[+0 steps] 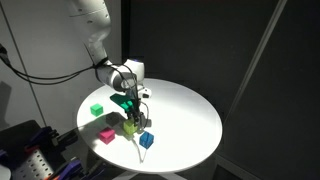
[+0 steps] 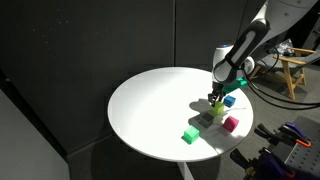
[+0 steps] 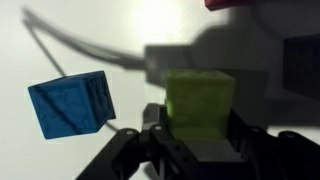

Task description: Move the yellow cube from the right and back to the left

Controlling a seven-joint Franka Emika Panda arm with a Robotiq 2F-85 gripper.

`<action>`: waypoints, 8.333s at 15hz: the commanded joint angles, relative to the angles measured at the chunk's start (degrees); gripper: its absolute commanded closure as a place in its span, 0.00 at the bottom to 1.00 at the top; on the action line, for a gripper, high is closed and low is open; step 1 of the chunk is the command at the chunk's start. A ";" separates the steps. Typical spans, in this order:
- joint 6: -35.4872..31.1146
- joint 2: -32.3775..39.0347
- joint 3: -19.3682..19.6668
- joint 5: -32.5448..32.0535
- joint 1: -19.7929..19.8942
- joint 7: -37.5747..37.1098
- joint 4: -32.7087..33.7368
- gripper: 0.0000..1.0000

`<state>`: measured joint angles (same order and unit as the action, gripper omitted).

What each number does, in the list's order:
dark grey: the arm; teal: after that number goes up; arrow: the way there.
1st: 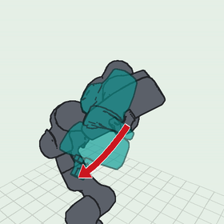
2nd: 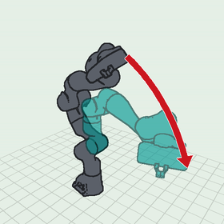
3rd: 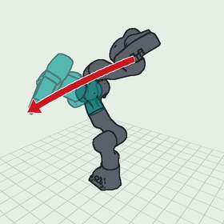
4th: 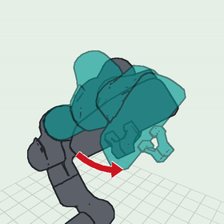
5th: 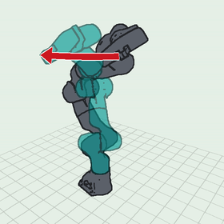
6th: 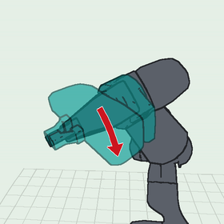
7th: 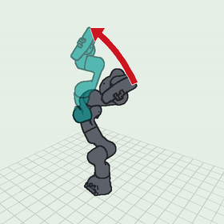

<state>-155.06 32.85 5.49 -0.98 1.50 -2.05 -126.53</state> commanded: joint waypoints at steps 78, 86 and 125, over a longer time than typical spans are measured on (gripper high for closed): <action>7.33 -12.27 -5.25 -3.76 -7.72 -1.12 -7.24 0.00; 10.47 -14.80 -5.37 -2.24 -6.71 -1.59 -7.89 0.00; 21.73 -50.42 -3.77 0.81 -1.68 0.44 -24.62 0.00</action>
<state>-134.52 -14.69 1.36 -1.87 -0.97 -2.79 -150.07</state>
